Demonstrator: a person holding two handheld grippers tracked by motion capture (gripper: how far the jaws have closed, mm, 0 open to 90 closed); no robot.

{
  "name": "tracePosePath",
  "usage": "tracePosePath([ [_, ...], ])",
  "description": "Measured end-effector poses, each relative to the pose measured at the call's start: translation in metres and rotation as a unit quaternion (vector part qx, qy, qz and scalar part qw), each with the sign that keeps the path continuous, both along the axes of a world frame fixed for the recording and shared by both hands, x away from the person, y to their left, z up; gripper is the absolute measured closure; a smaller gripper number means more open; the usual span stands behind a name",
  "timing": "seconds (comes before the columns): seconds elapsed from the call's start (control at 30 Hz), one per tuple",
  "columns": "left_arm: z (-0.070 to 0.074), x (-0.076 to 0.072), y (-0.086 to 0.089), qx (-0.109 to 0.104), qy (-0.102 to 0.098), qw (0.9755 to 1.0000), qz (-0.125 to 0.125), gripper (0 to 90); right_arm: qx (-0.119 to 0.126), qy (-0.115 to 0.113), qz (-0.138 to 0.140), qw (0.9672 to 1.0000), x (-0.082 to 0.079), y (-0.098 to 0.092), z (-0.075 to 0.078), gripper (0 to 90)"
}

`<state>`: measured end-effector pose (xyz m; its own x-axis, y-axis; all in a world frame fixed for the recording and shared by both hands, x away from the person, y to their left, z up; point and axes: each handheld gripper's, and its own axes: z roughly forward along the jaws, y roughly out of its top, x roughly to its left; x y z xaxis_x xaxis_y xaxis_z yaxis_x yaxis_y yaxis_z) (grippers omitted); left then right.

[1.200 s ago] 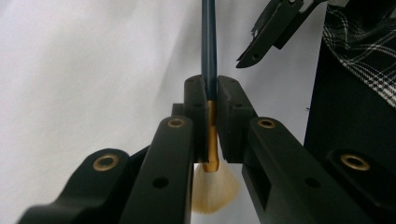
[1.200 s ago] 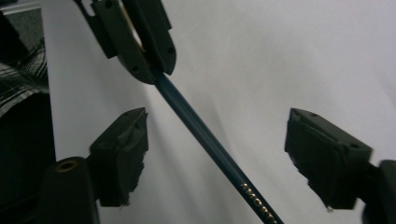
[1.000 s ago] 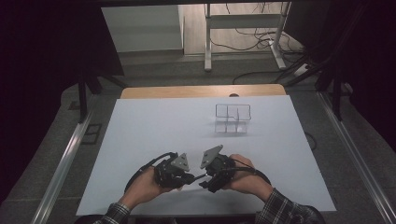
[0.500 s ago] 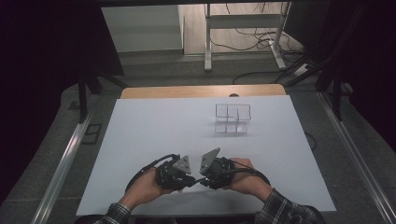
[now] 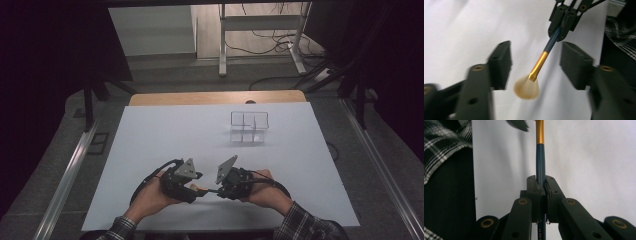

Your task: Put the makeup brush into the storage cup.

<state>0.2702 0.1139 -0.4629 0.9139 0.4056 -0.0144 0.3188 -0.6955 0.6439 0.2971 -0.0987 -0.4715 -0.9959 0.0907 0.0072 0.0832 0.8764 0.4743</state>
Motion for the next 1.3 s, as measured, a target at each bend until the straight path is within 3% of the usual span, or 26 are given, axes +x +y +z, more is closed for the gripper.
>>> tracePosePath([
  [0.13, 0.0, 0.0, 0.004, -0.003, -0.006, 0.9998, 0.02, 23.1, 0.007, 0.001, -0.02, 0.9998, 0.001, -0.003, 0.002, 84.1],
  [0.4, -0.002, 0.002, 0.011, 0.0, -0.002, 0.9983, 0.058, 4.3, 0.01, -0.002, -0.045, 0.9989, 0.004, -0.007, 0.003, 84.1],
  [0.53, -0.002, 0.003, 0.02, -0.015, 0.003, 0.9955, 0.094, 3.5, 0.017, -0.008, -0.065, 0.9977, 0.007, -0.013, 0.004, 84.0],
  [0.7, -0.003, 0.003, 0.027, -0.023, -0.005, 0.9938, 0.109, 3.5, 0.031, -0.009, -0.087, 0.9957, 0.009, -0.018, 0.006, 84.0],
  [0.77, -0.004, 0.003, 0.03, -0.023, -0.014, 0.9911, 0.13, 3.8, 0.042, -0.017, -0.104, 0.9936, 0.013, -0.022, 0.007, 84.0],
  [0.83, -0.005, 0.003, 0.032, -0.026, -0.01, 0.991, 0.131, 4.2, 0.046, -0.018, -0.111, 0.9925, 0.014, -0.024, 0.008, 84.0],
  [0.87, -0.005, 0.005, 0.033, -0.031, -0.002, 0.9911, 0.13, 4.2, 0.051, -0.018, -0.12, 0.9913, 0.015, -0.026, 0.008, 84.0],
  [0.9, -0.006, 0.006, 0.035, -0.044, 0.004, 0.99, 0.134, 4.0, 0.056, -0.019, -0.126, 0.9903, 0.016, -0.028, 0.009, 84.0],
  [0.93, -0.007, 0.008, 0.039, -0.058, 0.023, 0.9883, 0.139, 3.7, 0.068, -0.02, -0.137, 0.9881, 0.017, -0.031, 0.01, 84.0],
  [1.2, -0.008, 0.011, 0.046, -0.083, 0.045, 0.9829, 0.159, 3.5, 0.115, -0.026, -0.165, 0.9792, 0.019, -0.039, 0.013, 84.0],
  [1.27, -0.009, 0.011, 0.047, -0.088, 0.047, 0.9819, 0.161, 2.1, 0.139, -0.018, -0.173, 0.975, 0.02, -0.041, 0.013, 84.0],
  [1.3, -0.009, 0.011, 0.047, -0.088, 0.047, 0.9819, 0.161, 1.9, 0.139, -0.018, -0.173, 0.975, 0.02, -0.041, 0.013, 84.0],
])
